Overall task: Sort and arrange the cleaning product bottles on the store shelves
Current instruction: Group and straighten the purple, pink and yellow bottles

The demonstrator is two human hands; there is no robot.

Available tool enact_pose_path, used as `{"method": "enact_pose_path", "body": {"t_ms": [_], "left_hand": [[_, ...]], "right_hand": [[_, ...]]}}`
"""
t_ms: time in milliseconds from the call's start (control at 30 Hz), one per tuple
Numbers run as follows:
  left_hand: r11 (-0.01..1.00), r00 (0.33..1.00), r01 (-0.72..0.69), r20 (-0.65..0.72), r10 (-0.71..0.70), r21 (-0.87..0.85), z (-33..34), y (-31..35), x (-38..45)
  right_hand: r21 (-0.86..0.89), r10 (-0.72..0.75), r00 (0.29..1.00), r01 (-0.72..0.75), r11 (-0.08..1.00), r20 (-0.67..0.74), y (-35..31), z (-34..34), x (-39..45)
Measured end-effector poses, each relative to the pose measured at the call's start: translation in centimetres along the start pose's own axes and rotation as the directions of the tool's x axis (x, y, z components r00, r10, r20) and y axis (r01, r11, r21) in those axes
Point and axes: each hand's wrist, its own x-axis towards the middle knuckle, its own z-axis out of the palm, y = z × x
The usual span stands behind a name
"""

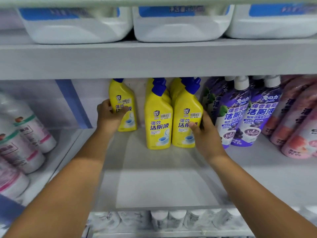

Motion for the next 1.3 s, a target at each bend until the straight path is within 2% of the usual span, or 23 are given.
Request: {"method": "enact_pose_path", "body": {"t_ms": [100, 300, 400, 533, 633, 833, 1033, 1133, 1200, 1233, 1300], "left_hand": [[1.000, 0.999, 0.013, 0.049, -0.013, -0.008, -0.1, 0.1, -0.6], [0.996, 0.997, -0.049, 0.049, 0.053, -0.077, -3.2, 1.3, -6.5], [0.979, 0.996, -0.018, 0.081, 0.035, -0.201, -5.1, 2.6, -11.0], [0.946, 0.980, 0.014, 0.192, 0.051, -0.323, -2.8, 4.2, -15.3], [0.955, 0.967, 0.023, 0.247, 0.054, -0.297, 0.2, 4.3, -16.1], [0.976, 0.976, -0.077, 0.184, 0.115, -0.203, 2.9, 3.9, -15.1], [0.989, 0.986, -0.096, 0.126, 0.110, -0.109, 3.5, 4.1, -15.2], [0.973, 0.987, -0.059, 0.130, 0.090, -0.223, 3.1, 3.6, -15.1], [0.943, 0.997, 0.025, 0.079, 0.001, -0.331, 2.6, 3.9, -14.2], [0.896, 0.992, 0.102, 0.111, -0.059, -0.432, 2.4, 4.2, -13.4], [0.762, 0.944, 0.293, 0.301, -0.134, -0.578, 2.7, 4.7, -11.0]], "right_hand": [[-0.006, 0.023, 1.000, -0.023, 1.000, -0.012, 0.0, 0.3, 0.0], [-0.045, 0.009, 1.000, -0.010, 0.999, -0.023, -0.1, 0.5, 0.3], [-0.057, -0.001, 1.000, 0.001, 0.998, -0.012, 0.0, 0.4, 0.3], [-0.050, 0.018, 1.000, -0.019, 0.999, -0.008, 0.0, 0.4, 0.6], [-0.038, 0.019, 1.000, -0.019, 0.999, 0.003, 0.0, 0.6, 0.4], [-0.043, 0.017, 0.999, -0.015, 0.999, 0.044, 0.5, 0.2, 0.5], [-0.010, 0.027, 0.997, -0.026, 1.000, 0.066, 0.3, 0.0, 0.5], [0.211, 0.129, 0.990, -0.137, 0.968, 0.051, -0.1, -0.2, 0.0], [0.370, 0.225, 0.970, -0.245, 0.896, 0.096, -0.3, 0.1, 0.6], [0.433, 0.252, 0.959, -0.283, 0.856, 0.128, -0.5, 0.3, 1.2], [0.517, 0.333, 0.937, -0.337, 0.787, 0.104, 0.1, 1.0, 3.7]]}}
